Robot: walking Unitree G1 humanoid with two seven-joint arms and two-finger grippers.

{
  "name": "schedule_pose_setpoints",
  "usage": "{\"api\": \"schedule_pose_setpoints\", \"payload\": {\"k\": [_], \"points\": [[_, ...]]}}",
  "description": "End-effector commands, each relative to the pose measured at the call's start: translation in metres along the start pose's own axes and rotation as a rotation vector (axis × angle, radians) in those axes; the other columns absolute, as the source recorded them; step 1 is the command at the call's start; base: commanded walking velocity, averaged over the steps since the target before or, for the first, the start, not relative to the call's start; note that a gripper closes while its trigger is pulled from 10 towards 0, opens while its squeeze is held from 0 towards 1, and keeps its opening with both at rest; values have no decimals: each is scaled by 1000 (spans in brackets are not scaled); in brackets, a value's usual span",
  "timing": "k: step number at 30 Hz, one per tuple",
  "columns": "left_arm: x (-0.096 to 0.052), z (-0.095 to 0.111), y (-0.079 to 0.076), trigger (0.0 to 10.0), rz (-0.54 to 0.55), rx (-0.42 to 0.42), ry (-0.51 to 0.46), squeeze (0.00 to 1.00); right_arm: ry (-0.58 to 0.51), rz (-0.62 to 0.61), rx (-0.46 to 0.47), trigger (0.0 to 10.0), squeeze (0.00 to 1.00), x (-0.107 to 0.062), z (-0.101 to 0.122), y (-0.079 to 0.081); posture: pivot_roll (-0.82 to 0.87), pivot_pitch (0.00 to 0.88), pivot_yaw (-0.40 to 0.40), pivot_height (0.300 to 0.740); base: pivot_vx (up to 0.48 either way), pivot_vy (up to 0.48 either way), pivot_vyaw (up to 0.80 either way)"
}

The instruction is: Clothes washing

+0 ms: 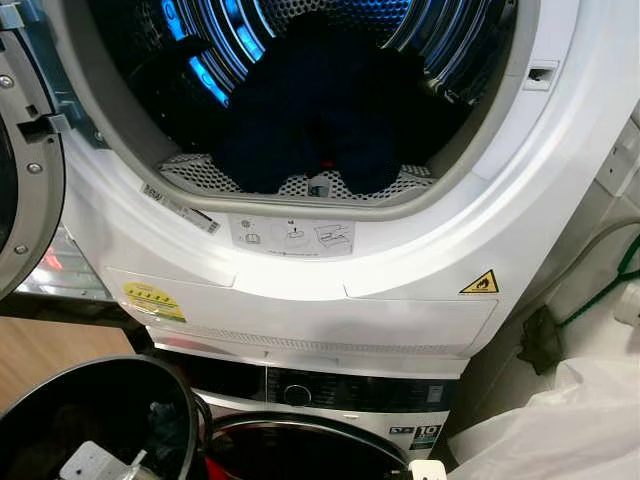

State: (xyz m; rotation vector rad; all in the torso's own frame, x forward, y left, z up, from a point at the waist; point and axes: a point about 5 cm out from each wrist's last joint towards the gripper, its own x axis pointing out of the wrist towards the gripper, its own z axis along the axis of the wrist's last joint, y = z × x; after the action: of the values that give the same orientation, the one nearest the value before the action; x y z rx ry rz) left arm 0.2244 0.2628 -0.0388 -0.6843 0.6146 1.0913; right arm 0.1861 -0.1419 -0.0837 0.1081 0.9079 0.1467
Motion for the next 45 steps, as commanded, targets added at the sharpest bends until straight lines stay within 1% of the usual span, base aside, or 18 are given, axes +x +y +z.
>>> {"api": "schedule_pose_setpoints", "payload": {"k": [1,3,4,5,6,7,11,15,22,23,24,25,26,30,32,37,39,45], "points": [[2,33,-9,10000,-69,-60,-155,0,2,-3,1,10000,0,0,0,1,94,0,14,740,0,0,0],[-2,39,-21,10000,-157,-13,-215,0,2,-6,1,10000,0,0,0,0,95,0,13,740,0,0,0],[-6,41,-31,10000,-221,36,-252,0,1,-8,0,10000,0,0,0,0,96,0,13,740,0,0,0],[-6,41,-31,10000,-221,36,-252,0,1,-8,0,10000,0,0,0,0,96,0,13,740,0,0,0],[-9,39,-37,10000,-256,66,-264,0,1,-9,-1,10000,0,0,0,0,98,0,12,740,0,0,0],[-10,38,-39,10000,-267,71,-267,0,1,-9,-1,10000,0,0,0,0,99,0,11,740,0,0,0],[-15,28,-46,10000,-313,102,-267,0,0,-10,-4,10000,0,0,0,-1,98,0,9,740,0,0,0],[-17,24,-48,10000,-331,126,-267,0,1,-11,-5,10000,0,0,0,-1,97,0,8,740,0,0,0],[-17,23,-50,10000,-341,113,-249,0,1,-11,-5,10000,0,0,0,-1,98,0,6,740,0,0,0],[-17,24,-50,4863,-326,106,-248,0,1,-12,-5,10000,0,0,0,-1,98,0,6,740,0,0,0],[-17,25,-50,314,-319,88,-247,0,1,-12,-5,10000,0,0,0,-1,98,0,6,740,0,0,0],[-16,26,-50,314,-315,75,-247,0,0,-12,-5,10000,0,0,0,-1,98,0,6,740,0,0,0],[-16,29,-50,0,-301,35,-248,0,-1,-12,-5,10000,0,0,0,-1,96,0,6,740,0,0,0],[-16,31,-50,0,-301,23,-253,0,-3,-13,-4,10000,0,0,0,-1,97,0,6,740,0,0,0],[-17,38,-53,0,-301,-35,-268,0,-5,-16,-4,10000,0,0,1,-2,98,0,3,740,0,0,0],[-17,45,-56,0,-305,-116,-274,0,-8,-19,-5,10000,0,0,1,-3,98,0,1,740,0,0,0],[-17,45,-56,0,-307,-126,-272,0,-9,-20,-5,10000,0,0,1,-3,98,0,1,740,0,0,0],[-20,48,-62,0,-337,-193,-270,0,-16,-25,-5,10000,0,0,2,-4,97,0,-1,740,0,0,0]]}}
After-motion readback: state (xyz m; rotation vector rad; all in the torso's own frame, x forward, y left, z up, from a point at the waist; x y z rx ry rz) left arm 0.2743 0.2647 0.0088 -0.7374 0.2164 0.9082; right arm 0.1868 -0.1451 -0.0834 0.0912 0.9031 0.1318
